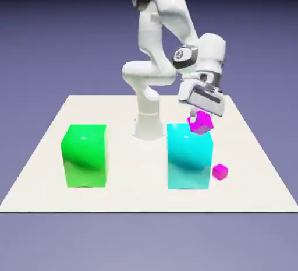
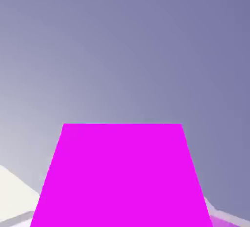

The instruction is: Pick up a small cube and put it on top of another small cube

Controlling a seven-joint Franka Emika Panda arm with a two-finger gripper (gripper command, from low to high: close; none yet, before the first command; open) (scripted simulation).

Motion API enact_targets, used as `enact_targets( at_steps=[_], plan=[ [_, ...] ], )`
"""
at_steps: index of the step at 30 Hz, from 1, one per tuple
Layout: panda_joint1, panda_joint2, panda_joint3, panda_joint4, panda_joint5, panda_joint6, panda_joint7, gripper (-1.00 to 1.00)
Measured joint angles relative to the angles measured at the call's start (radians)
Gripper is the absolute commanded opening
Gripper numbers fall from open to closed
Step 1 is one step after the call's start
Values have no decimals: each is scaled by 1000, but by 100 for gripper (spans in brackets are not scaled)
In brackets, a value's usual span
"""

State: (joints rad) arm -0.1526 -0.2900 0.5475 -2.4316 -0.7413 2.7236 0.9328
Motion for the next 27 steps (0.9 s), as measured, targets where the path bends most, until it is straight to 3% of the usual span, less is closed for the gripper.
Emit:
enact_targets(
  at_steps=[9, 27],
  plan=[
    [-50, -203, 237, -37, -392, 248, 47, -100],
    [-330, -643, 755, -301, -1175, 839, 322, -100]
  ],
)
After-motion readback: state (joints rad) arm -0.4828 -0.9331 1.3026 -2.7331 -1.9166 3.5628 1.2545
